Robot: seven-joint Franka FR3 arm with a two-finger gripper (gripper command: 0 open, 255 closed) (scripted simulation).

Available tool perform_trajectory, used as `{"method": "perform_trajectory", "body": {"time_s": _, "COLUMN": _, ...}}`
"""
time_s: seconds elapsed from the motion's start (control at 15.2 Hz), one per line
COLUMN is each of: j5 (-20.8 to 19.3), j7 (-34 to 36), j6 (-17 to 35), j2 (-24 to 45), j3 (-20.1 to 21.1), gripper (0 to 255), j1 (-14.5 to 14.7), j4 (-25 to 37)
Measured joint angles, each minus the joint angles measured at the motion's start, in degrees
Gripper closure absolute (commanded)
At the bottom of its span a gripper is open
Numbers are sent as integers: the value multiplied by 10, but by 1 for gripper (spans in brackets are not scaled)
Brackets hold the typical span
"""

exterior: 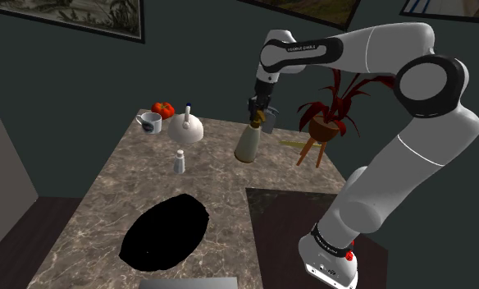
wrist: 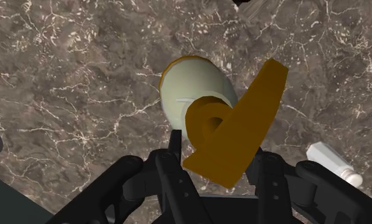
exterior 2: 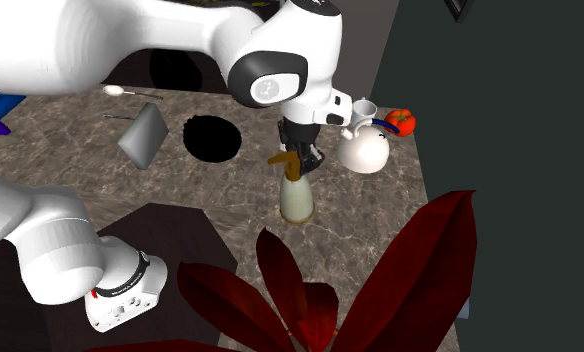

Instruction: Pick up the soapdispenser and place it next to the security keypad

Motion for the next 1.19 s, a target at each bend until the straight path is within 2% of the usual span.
{"method": "perform_trajectory", "body": {"time_s": 1.19, "j5": -1, "j7": 3, "j6": -137, "j2": -8, "j3": 3, "gripper": 255, "j1": 1, "j4": 130}}
